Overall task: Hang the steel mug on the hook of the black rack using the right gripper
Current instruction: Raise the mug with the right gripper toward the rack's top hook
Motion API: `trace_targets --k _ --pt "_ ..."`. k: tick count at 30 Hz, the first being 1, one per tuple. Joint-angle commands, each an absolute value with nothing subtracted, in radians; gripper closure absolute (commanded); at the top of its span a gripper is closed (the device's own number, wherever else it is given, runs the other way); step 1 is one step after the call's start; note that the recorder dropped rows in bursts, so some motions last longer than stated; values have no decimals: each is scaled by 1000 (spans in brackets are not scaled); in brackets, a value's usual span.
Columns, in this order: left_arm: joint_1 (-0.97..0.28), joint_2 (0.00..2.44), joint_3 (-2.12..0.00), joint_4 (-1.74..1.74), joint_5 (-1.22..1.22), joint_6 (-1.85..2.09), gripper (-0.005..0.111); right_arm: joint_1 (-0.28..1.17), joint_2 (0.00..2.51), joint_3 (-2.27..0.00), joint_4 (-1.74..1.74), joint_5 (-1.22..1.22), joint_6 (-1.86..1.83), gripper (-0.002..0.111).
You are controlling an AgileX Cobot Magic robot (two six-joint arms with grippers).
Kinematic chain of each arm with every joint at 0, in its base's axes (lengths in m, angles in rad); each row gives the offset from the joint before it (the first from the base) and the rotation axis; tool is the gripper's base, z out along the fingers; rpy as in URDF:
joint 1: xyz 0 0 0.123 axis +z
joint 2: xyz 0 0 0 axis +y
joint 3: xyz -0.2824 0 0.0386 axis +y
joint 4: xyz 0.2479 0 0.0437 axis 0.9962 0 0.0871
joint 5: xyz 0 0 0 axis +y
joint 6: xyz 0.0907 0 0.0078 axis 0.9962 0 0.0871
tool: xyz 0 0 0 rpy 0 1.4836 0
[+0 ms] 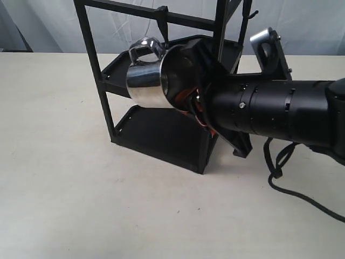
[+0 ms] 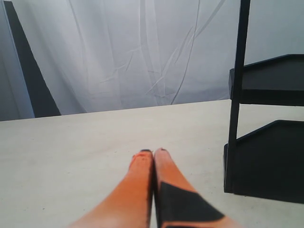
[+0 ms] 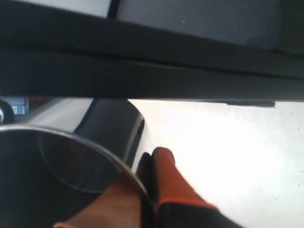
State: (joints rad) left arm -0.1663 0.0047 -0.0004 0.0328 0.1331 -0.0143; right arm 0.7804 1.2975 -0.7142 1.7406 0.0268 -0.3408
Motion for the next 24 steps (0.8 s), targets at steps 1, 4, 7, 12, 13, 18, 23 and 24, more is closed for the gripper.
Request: trace_targets --k 1,4,7,12,13,18,23,24 --pt "-171 0 0 31 128 -17 105 779 1246 -691 1744 -88 -289 109" --pt "-171 0 0 31 128 -17 105 779 1226 -689 1744 -103 -289 109" --pt "-171 0 0 31 128 -17 105 779 1227 -689 1744 -102 -289 109" --pt "-171 0 0 31 128 -17 105 779 1255 -683 1744 -93 -330 109" --pt "-171 0 0 31 128 -17 105 779 1261 -678 1744 -88 -330 109" --pt "-171 0 0 31 128 -17 105 779 1283 -654 1744 -68 -348 109" --pt "-171 0 0 31 128 -17 105 779 1283 -632 1744 -68 -348 109" --pt "-171 0 0 31 128 -17 105 779 1283 -632 1744 -68 -348 109"
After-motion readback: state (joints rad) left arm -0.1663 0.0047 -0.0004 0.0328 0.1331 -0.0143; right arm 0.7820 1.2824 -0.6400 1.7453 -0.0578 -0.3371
